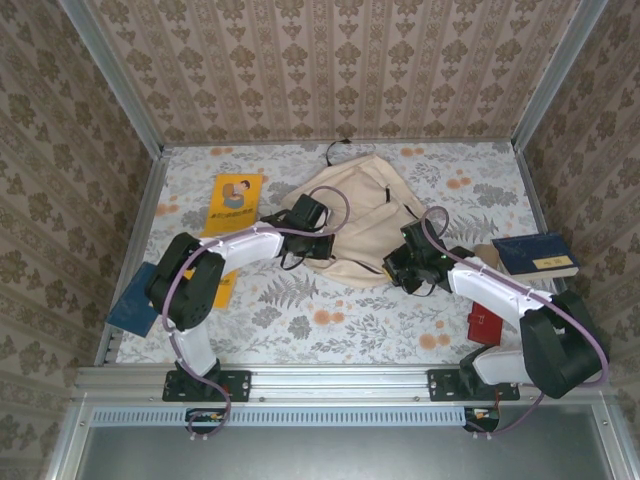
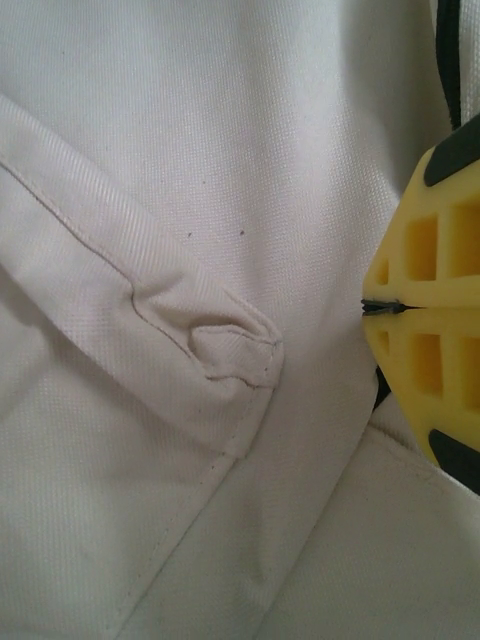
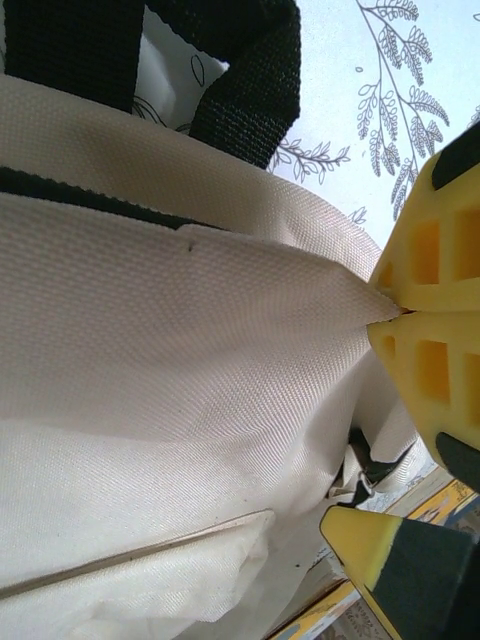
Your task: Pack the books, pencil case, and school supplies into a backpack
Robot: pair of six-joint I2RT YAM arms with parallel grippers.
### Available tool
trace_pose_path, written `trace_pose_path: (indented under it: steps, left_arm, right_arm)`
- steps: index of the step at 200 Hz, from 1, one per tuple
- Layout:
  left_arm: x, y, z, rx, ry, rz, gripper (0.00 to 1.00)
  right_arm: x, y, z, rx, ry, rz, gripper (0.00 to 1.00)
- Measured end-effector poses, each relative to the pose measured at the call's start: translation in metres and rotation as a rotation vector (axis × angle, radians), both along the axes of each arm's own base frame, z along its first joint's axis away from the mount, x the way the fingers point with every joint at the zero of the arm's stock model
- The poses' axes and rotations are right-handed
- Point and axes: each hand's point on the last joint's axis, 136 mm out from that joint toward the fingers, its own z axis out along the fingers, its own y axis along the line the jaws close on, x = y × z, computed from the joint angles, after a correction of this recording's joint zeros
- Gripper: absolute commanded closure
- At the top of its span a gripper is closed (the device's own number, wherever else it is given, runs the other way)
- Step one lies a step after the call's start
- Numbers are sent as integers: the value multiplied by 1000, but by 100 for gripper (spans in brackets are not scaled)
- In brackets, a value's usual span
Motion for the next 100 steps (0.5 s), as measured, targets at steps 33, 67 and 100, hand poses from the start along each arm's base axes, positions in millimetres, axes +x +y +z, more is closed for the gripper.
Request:
trace_pose_path:
  steps: [33,67,100]
  left_arm:
    - [5,-1,-2,15,6,4,100]
    - [21,10,2,43,-11,29,100]
    - [55,36,17,76,-64,112,100]
  right_arm:
    - [2,1,3,-5,-24,27,98]
    - [13,21,13,37,-78,119,95]
    - [32,61,17,85,-102,232,90]
